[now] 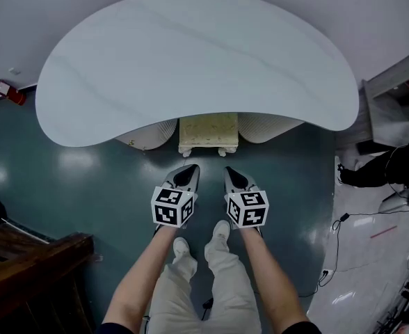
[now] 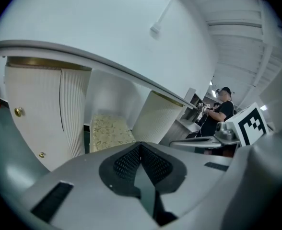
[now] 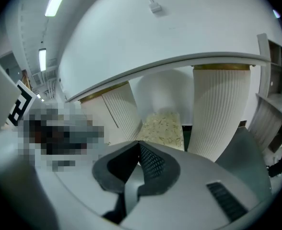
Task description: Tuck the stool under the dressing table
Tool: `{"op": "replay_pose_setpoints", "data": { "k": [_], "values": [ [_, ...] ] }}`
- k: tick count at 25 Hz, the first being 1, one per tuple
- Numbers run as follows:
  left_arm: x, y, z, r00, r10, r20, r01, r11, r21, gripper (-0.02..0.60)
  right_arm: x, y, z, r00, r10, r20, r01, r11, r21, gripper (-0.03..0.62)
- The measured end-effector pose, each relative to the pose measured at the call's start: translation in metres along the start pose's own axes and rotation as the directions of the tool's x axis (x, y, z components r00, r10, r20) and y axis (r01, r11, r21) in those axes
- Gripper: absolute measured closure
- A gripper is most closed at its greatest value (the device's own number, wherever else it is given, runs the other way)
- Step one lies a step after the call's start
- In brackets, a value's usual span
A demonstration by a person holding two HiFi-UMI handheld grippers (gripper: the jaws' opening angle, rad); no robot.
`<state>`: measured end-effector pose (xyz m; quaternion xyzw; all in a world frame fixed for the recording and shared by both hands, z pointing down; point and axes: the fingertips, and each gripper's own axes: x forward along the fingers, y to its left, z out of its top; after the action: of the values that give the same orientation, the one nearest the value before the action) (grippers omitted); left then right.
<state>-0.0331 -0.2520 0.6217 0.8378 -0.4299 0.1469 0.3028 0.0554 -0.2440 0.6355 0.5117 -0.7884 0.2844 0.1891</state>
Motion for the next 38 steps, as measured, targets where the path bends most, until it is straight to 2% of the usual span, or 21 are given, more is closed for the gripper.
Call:
{"op": "replay_pose_setpoints", "data": {
  "k": [8, 13, 16, 22, 26, 29, 32, 38],
  "values": [
    [-0.047, -0.034, 0.029, 1.000, 0.005, 0.016, -0.005, 1.000, -0.024, 0.574, -0.054, 0.010, 0.022, 1.000, -0.010, -0.002, 0.010, 0.999, 0.031, 0.586],
    [-0.073, -0.046, 0.053, 0.999, 0.018, 0.039, -0.018, 1.000, -0.006, 0.574, -0.086, 0.018, 0.035, 1.000, -0.017, 0.014, 0.016, 0.998, 0.061, 0.586],
    [-0.093, -0.061, 0.072, 0.998, 0.000, 0.061, -0.001, 1.000, 0.007, 0.574, -0.109, 0.026, 0.039, 1.000, -0.026, 0.018, 0.024, 0.997, 0.073, 0.586],
    [-0.136, -0.097, 0.111, 0.993, -0.058, 0.104, 0.051, 0.996, 0.068, 0.574, -0.147, 0.058, 0.067, 0.999, -0.021, 0.047, 0.018, 0.998, 0.063, 0.586],
    [-0.167, -0.118, 0.137, 0.986, -0.092, 0.137, 0.078, 0.992, 0.099, 0.574, -0.170, 0.091, 0.094, 0.997, 0.002, 0.077, -0.002, 1.000, 0.001, 0.586],
    [-0.186, -0.131, 0.154, 0.983, -0.108, 0.148, 0.085, 0.985, 0.150, 0.574, -0.186, 0.115, 0.109, 0.995, 0.021, 0.097, -0.015, 0.998, -0.060, 0.586],
    [-0.207, -0.142, 0.167, 0.980, -0.118, 0.157, 0.085, 0.975, 0.206, 0.574, -0.207, 0.131, 0.122, 0.990, 0.027, 0.138, -0.019, 0.998, -0.061, 0.586],
    [-0.256, -0.152, 0.188, 0.970, -0.137, 0.202, 0.088, 0.968, 0.237, 0.574, -0.238, 0.165, 0.149, 0.978, 0.038, 0.205, -0.022, 0.996, -0.081, 0.586]
  ]
}}
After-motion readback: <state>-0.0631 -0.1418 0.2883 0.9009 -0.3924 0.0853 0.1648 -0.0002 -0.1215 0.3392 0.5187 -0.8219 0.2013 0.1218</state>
